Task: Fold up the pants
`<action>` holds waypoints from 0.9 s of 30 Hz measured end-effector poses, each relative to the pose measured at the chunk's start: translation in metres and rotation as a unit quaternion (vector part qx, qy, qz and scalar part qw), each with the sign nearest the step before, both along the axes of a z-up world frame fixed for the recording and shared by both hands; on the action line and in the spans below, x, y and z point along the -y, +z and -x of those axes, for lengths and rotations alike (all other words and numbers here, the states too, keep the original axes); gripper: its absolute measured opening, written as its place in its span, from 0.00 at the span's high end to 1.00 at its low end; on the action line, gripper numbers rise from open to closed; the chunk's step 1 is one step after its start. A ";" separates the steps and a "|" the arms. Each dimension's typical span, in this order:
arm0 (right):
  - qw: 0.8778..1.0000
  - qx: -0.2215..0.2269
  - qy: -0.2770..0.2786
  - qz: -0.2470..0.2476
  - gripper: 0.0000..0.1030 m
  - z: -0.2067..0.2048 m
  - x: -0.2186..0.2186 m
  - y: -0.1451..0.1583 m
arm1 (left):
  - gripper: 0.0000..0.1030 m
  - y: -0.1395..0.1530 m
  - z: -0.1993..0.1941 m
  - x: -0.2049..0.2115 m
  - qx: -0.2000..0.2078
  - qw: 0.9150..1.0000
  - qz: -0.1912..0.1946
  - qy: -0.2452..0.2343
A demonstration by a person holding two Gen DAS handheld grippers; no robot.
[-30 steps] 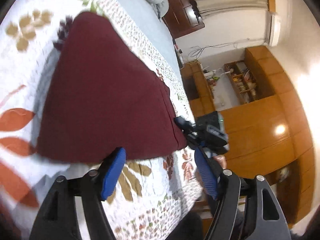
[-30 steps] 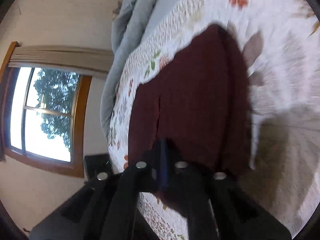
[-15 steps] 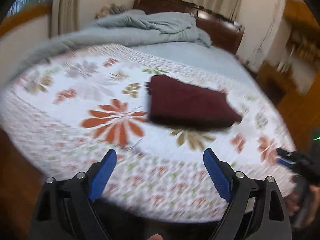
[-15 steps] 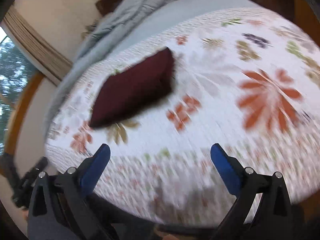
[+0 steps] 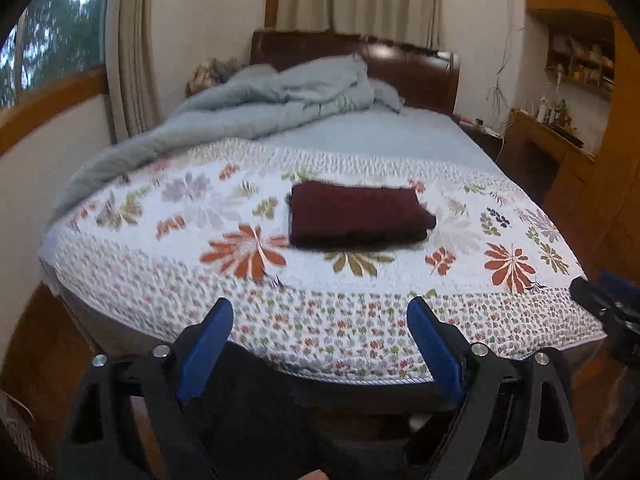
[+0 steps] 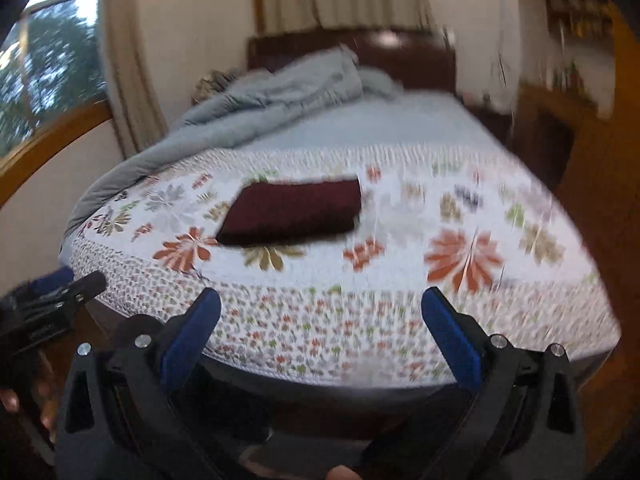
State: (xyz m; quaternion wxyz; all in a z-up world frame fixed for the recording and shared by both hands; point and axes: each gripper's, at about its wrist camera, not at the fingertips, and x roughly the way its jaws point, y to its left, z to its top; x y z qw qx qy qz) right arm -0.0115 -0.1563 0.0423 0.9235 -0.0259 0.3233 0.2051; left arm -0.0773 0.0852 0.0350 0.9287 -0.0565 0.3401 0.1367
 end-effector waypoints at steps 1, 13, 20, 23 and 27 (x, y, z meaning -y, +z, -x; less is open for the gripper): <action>1.000 0.012 -0.001 0.000 0.03 0.005 -0.001 0.007 | 0.13 0.010 0.006 0.004 0.009 1.000 -0.010 0.000; 0.999 -0.026 -0.003 0.029 0.03 0.008 -0.015 0.006 | 0.12 0.002 0.009 0.022 -0.007 1.000 0.011 -0.024; 0.998 -0.030 -0.019 0.042 0.03 -0.006 -0.016 -0.007 | 0.12 -0.005 -0.008 0.024 -0.012 1.000 -0.015 -0.019; 0.998 -0.030 -0.025 0.046 0.03 -0.008 -0.015 -0.010 | 0.12 -0.009 -0.011 0.025 -0.017 0.999 -0.013 -0.025; 0.998 -0.028 -0.023 0.050 0.03 -0.008 -0.017 -0.011 | 0.12 -0.012 -0.013 0.026 -0.019 0.999 0.000 -0.033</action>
